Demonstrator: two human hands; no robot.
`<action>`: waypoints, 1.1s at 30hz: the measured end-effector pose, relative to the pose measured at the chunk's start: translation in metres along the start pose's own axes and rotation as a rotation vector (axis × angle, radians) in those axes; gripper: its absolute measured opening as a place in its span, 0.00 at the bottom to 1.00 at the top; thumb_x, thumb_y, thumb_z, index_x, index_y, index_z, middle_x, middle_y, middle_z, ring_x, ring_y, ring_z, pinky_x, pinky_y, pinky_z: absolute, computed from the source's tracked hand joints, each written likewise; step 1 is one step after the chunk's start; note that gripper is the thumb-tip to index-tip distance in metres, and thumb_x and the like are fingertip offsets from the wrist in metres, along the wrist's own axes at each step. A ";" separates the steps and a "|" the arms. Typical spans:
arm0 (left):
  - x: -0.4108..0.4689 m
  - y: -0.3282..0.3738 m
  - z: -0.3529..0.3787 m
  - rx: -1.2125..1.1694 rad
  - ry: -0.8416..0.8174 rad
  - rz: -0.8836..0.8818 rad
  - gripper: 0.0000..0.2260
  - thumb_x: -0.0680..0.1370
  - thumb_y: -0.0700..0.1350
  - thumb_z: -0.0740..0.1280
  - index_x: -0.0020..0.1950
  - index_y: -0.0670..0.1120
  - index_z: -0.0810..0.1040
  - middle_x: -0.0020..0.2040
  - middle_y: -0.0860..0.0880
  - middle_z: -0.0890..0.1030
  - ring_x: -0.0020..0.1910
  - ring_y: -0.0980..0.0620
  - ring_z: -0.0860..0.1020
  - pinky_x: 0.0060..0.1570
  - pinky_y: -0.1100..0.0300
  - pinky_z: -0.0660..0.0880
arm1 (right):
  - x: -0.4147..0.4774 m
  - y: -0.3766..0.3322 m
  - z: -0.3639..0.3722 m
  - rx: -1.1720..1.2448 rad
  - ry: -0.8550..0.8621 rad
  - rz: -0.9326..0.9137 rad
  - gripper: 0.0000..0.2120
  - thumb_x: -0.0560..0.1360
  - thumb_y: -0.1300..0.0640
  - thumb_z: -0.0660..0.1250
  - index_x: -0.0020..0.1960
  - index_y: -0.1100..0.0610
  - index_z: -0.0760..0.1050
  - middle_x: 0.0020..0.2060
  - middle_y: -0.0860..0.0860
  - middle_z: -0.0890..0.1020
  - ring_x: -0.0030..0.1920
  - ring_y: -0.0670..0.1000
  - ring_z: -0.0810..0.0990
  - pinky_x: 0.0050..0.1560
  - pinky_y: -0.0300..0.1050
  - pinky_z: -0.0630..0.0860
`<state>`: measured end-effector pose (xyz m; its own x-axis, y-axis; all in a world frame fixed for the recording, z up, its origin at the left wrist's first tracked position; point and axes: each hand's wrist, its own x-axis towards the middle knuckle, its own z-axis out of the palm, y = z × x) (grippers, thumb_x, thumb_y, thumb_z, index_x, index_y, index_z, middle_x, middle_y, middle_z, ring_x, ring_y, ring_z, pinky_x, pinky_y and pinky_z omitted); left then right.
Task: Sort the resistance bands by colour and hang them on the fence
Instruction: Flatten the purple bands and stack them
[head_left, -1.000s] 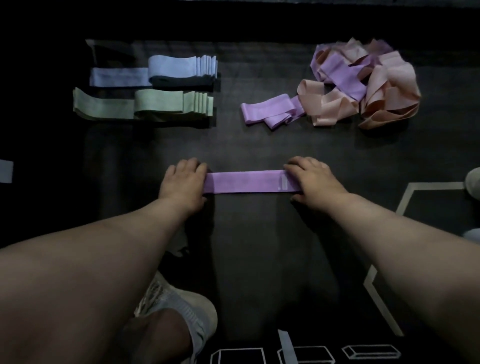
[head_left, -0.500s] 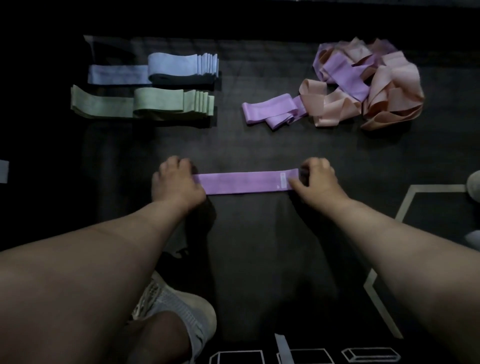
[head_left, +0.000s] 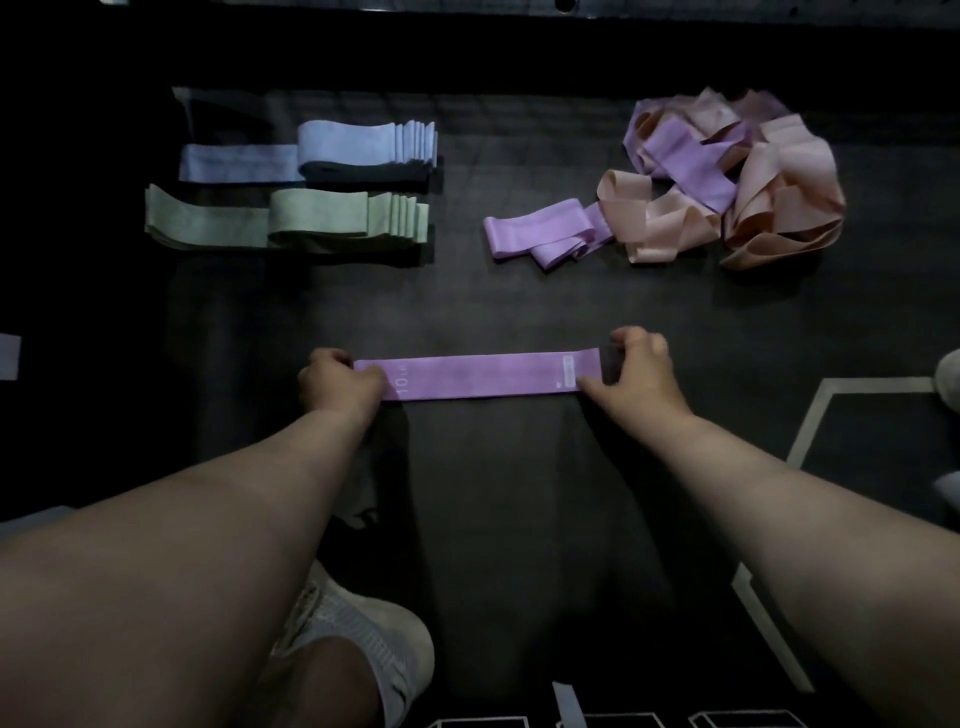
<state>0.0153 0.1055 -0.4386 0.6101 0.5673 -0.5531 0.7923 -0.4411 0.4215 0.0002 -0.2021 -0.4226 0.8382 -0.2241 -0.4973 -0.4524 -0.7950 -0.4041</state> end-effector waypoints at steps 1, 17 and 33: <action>0.000 0.000 0.000 0.014 -0.012 0.012 0.19 0.74 0.44 0.72 0.63 0.41 0.75 0.62 0.40 0.78 0.59 0.41 0.78 0.59 0.55 0.74 | 0.000 -0.001 -0.004 -0.173 -0.029 -0.138 0.33 0.70 0.51 0.75 0.71 0.56 0.68 0.66 0.56 0.68 0.66 0.57 0.70 0.68 0.48 0.66; 0.008 0.016 -0.001 -0.030 -0.082 -0.078 0.10 0.72 0.40 0.72 0.52 0.46 0.76 0.58 0.40 0.79 0.55 0.40 0.79 0.59 0.52 0.77 | 0.013 -0.019 -0.019 -0.565 -0.251 -0.429 0.32 0.71 0.42 0.69 0.72 0.50 0.64 0.65 0.54 0.65 0.65 0.57 0.68 0.67 0.50 0.66; -0.028 0.103 0.023 0.164 -0.121 0.436 0.20 0.75 0.46 0.66 0.67 0.51 0.73 0.68 0.45 0.70 0.69 0.44 0.67 0.68 0.55 0.60 | 0.096 -0.129 0.007 -0.530 -0.263 -0.437 0.26 0.82 0.51 0.55 0.79 0.50 0.57 0.80 0.48 0.56 0.78 0.56 0.55 0.75 0.54 0.55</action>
<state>0.0801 0.0277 -0.3963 0.8727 0.2239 -0.4339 0.4454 -0.7293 0.5194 0.1366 -0.1173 -0.4234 0.7776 0.2648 -0.5703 0.1700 -0.9618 -0.2147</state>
